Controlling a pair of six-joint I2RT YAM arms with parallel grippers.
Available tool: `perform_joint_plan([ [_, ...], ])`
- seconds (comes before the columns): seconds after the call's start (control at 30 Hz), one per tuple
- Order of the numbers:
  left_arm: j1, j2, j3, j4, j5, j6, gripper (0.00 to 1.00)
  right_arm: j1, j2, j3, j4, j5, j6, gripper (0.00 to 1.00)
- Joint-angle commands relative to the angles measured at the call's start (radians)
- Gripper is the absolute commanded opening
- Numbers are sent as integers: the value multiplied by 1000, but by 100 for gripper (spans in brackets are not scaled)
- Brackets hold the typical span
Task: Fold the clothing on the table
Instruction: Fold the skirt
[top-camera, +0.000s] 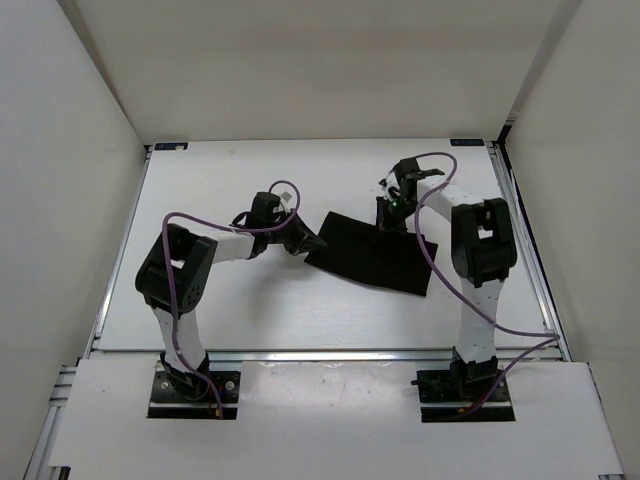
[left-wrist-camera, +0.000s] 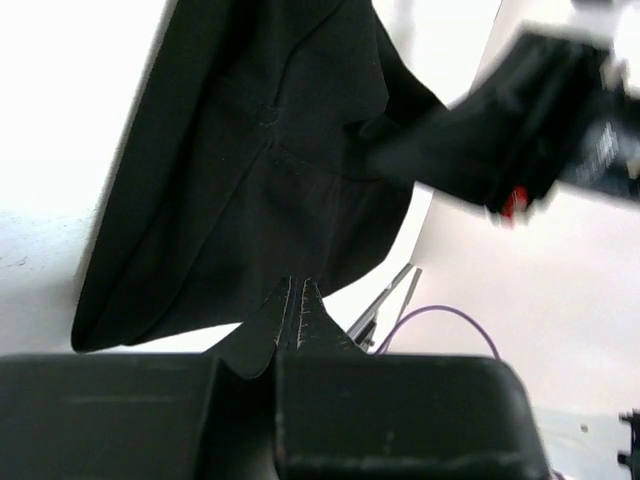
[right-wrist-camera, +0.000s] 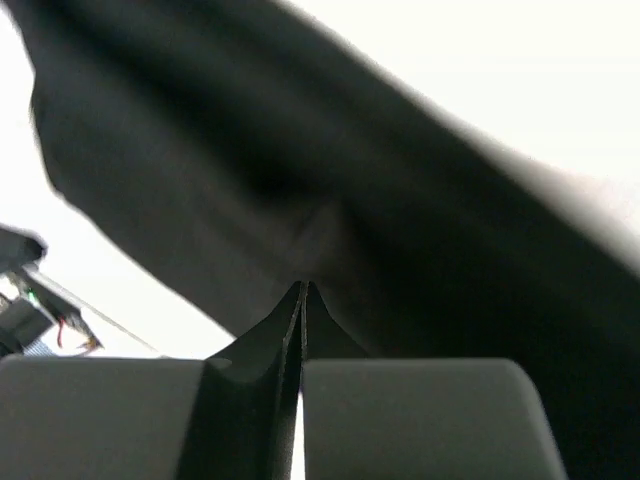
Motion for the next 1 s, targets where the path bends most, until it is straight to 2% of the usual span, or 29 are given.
perform_joint_plan([
  [0.0,10,-39,6,-8,22,24,0,-45,82,112,43,-27,18,0],
  [0.13,28,-76,-42,-21,12,33,0,-105,139,192,41,14,22,0],
  [0.3,42,-99,-71,-23,4,39,0,-159,84,149,112,8,60,0],
  [0.47,50,-105,-68,-5,16,21,0,-182,-51,72,106,1,73,0],
  [0.57,53,-99,-30,9,38,4,0,-194,-151,-16,74,-15,44,8],
  [0.73,44,-44,87,-12,50,16,0,-192,-313,-173,103,-41,51,6],
  [0.77,33,-23,93,-5,44,14,0,-192,-323,-187,109,-44,57,3],
  [0.97,24,36,98,9,48,-2,0,-209,-266,-288,150,-73,76,1],
])
